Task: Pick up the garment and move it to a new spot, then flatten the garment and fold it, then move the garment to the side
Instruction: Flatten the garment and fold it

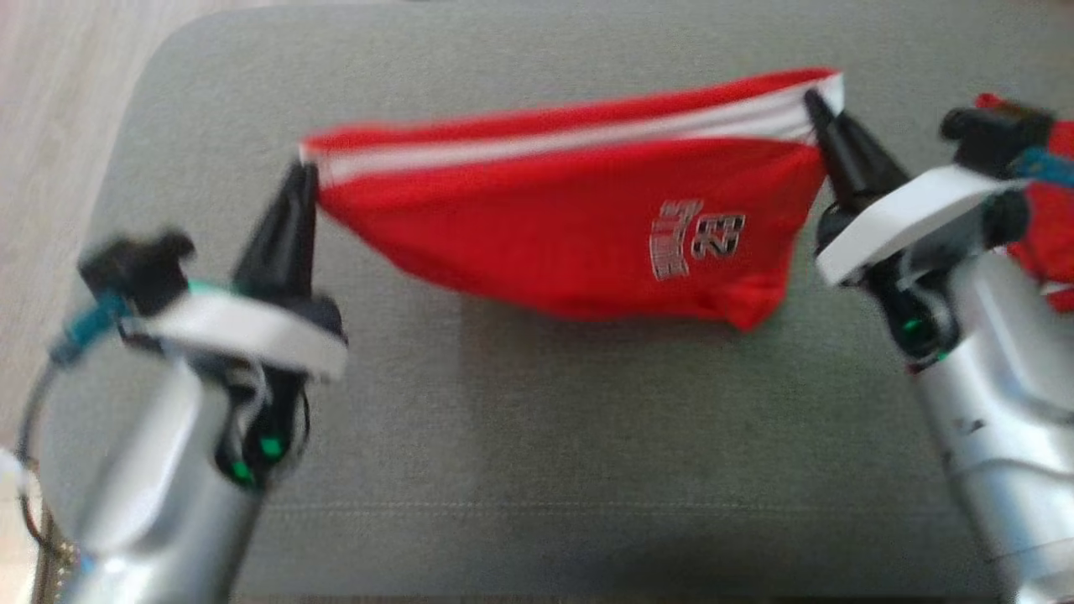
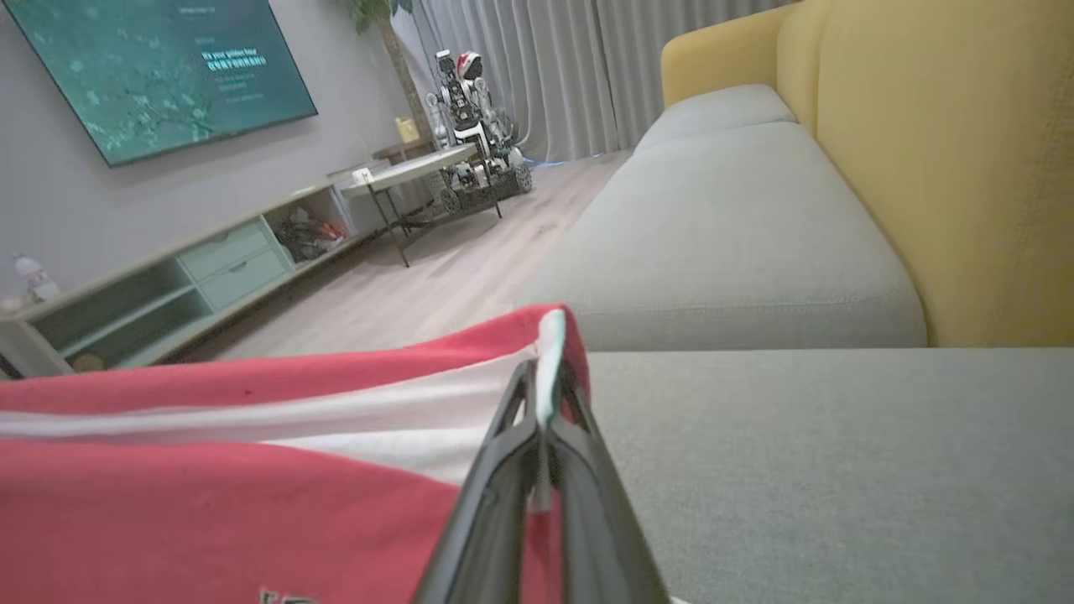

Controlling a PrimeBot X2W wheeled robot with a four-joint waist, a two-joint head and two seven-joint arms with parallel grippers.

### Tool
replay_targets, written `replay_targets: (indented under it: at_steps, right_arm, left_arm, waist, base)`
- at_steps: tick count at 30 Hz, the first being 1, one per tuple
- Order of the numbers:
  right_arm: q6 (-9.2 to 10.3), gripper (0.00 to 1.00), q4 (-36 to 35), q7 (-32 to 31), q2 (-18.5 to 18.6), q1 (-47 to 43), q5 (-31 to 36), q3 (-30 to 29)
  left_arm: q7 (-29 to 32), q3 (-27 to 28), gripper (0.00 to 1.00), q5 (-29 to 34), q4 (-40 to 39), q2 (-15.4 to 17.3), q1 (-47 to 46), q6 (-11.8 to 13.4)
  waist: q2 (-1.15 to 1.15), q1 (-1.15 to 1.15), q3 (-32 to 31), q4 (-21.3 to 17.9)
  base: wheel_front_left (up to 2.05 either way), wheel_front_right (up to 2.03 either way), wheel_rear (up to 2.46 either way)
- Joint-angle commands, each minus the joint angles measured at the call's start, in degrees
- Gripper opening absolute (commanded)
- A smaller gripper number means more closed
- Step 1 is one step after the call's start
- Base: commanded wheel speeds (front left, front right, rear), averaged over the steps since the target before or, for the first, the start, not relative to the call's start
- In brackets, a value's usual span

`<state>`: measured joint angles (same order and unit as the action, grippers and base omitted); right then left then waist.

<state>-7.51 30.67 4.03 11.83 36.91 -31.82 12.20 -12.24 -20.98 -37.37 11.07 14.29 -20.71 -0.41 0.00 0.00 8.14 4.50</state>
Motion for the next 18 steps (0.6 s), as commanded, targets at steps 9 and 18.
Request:
replay_targets:
  at_steps: [9,18]
  right_arm:
    - [0.02,0.0,-6.59,-10.37,4.7,15.29,-5.67,-2.11]
    - [0.02,0.0,4.29,-0.53,2.29,37.9,2.41,-2.69]
  left_arm:
    - [9.7,2.01,0.0,-0.16,-0.35,4.28,-26.61,-4.06]
    - [-1.33,1.79,0.0,9.68,13.57,2.6,-51.79,-4.09]
  waist:
    - [0.0,0.0,5.98,-4.48]
    - [0.0,0.0,16.46,-8.77]
  base:
    - [0.0,0.0,0.0]
    - [0.0,0.0,0.0]
